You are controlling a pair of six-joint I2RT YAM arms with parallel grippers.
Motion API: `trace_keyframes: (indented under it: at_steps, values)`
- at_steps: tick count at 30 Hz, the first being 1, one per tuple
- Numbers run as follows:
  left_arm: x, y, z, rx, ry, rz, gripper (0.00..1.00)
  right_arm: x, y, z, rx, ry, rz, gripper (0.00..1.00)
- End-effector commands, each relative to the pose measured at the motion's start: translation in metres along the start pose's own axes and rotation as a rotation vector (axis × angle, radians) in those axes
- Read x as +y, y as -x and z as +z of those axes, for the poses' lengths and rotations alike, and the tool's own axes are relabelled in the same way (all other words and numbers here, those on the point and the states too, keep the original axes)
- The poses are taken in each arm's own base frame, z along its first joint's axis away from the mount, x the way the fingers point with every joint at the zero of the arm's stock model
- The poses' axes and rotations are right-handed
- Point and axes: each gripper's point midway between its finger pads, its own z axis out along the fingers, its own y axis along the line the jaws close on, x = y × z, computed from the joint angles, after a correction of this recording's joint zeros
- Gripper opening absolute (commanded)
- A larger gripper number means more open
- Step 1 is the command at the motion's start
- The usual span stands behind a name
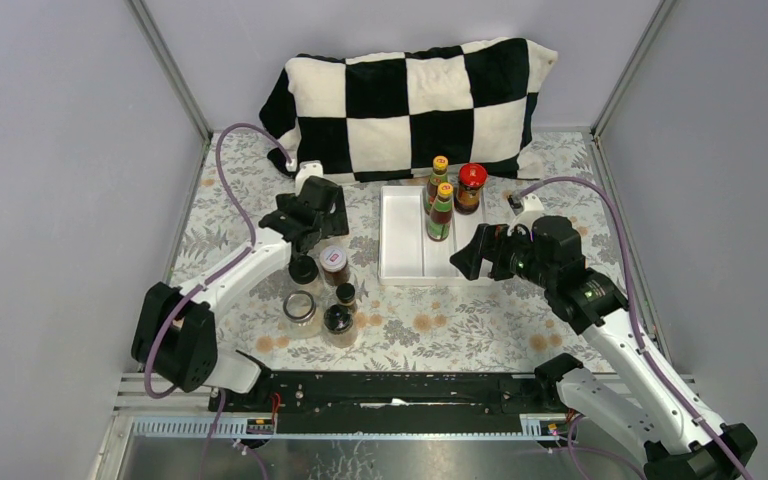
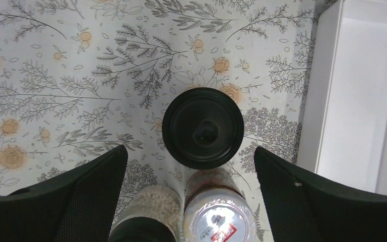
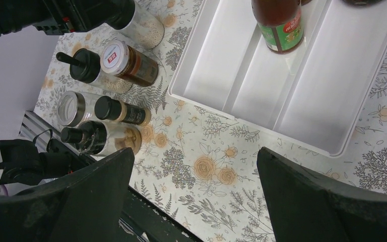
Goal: Organize the condiment bottles
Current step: Pick up the bottle from the center of the board.
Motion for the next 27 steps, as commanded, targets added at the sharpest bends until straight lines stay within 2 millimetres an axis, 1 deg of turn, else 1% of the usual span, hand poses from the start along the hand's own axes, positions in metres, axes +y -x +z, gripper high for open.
trace_keyframes:
  at_steps: [1,5,12,18,23,27]
  values:
    - [-0.014,-0.001,0.014,-0.014,-0.032,-0.027,0.99,0.01,0.005,-0.002,-0.036,0.053,0.002,1.0]
    - [-0.016,-0.008,0.023,-0.002,-0.029,-0.024,0.99,0.008,0.002,-0.001,-0.036,0.047,0.002,1.0]
    - [-0.021,-0.011,0.037,-0.002,-0.025,-0.01,0.99,0.005,-0.002,0.001,-0.03,0.044,0.005,1.0]
    - [-0.02,-0.013,0.047,-0.007,-0.004,-0.002,0.98,0.001,-0.006,0.003,-0.027,0.036,0.006,1.0]
    - [-0.019,-0.019,0.05,0.012,0.005,0.002,0.83,-0.001,-0.009,0.005,-0.023,0.031,0.008,1.0]
    - [-0.017,-0.024,0.049,0.029,0.007,0.006,0.79,-0.002,-0.013,0.007,-0.013,0.034,0.016,1.0]
